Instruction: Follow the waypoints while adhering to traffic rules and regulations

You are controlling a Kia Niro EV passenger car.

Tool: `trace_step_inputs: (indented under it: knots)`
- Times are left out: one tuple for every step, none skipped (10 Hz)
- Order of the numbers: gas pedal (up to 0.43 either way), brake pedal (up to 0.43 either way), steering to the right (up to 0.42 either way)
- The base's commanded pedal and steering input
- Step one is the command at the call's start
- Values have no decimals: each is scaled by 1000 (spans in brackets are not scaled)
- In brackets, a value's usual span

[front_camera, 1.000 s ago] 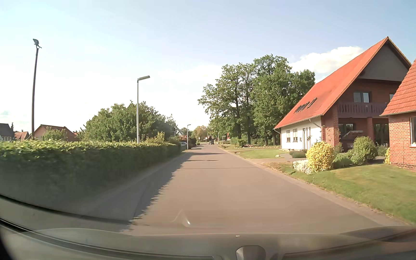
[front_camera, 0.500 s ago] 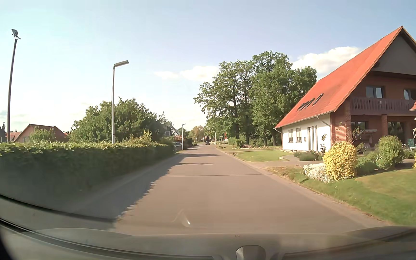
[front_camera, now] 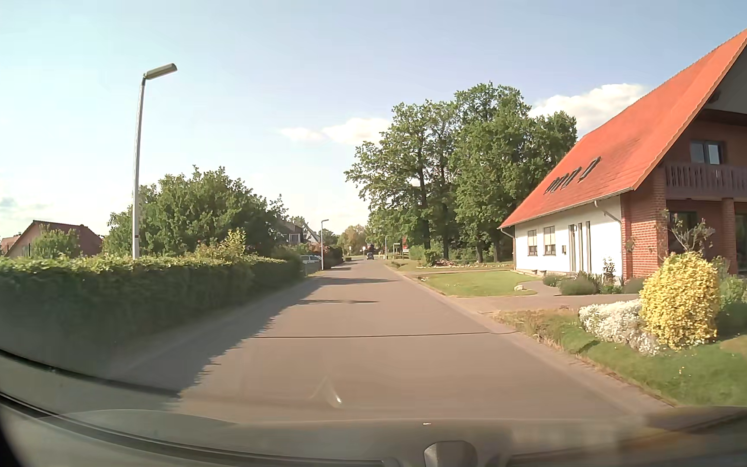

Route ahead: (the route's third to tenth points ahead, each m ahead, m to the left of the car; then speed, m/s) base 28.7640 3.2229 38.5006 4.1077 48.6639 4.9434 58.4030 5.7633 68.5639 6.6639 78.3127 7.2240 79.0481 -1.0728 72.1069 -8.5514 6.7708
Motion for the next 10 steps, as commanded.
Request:
trace_step_inputs:
  knots:
    - [197,6,-4]
    - [197,6,-5]
    - [197,6,-8]
    - [197,6,-11]
    - [197,6,-18]
    - [197,6,-22]
    - [197,6,-23]
    - [197,6,-23]
    - [197,6,-23]
    - [197,6,-24]
